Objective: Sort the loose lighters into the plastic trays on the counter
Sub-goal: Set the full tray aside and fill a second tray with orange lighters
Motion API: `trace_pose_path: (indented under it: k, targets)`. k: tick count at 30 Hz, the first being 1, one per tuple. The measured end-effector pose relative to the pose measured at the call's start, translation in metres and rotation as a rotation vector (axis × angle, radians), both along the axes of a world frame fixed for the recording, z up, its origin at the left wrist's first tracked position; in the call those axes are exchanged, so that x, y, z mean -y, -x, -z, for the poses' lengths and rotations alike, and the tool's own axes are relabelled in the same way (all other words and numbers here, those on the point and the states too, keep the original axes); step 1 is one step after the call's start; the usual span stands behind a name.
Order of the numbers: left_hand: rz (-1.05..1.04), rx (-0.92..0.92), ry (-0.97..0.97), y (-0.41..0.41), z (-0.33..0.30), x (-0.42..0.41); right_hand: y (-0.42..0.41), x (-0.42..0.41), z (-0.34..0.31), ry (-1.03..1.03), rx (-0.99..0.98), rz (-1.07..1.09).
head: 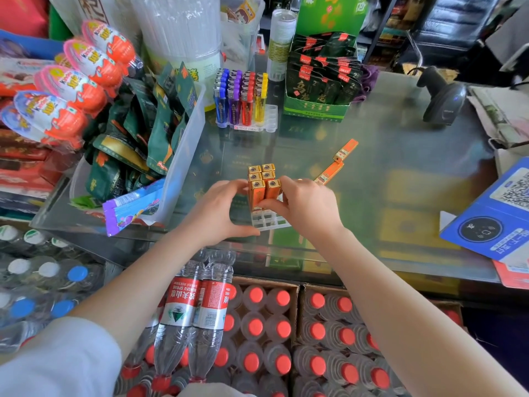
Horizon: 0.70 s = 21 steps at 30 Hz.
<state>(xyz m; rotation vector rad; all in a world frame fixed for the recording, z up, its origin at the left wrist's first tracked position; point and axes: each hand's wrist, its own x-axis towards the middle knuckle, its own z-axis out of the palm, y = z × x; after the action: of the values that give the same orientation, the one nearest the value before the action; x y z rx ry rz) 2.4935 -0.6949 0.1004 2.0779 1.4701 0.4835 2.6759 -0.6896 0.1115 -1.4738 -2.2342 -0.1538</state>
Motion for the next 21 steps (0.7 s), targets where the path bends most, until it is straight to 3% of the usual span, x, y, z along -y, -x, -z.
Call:
trace_pose_path:
  k: [5,8,12,17,21]
  targets:
    - [-0.005,0.015,0.032,0.0,-0.002,0.001,-0.03,-0.009,-0.006,0.47,-0.028,0.013]
    - [-0.006,0.014,0.042,0.0,-0.002,0.001,-0.049,-0.012,0.003,0.392,-0.141,0.172]
    - [0.003,0.02,0.054,0.001,-0.002,-0.001,-0.058,-0.025,0.014,0.399,-0.087,0.431]
    - [0.009,0.041,0.037,0.0,-0.002,0.003,-0.051,-0.025,0.02,0.39,0.073,0.497]
    - [0.009,0.044,0.036,-0.001,-0.002,0.004,-0.053,-0.015,0.021,0.346,0.033,0.482]
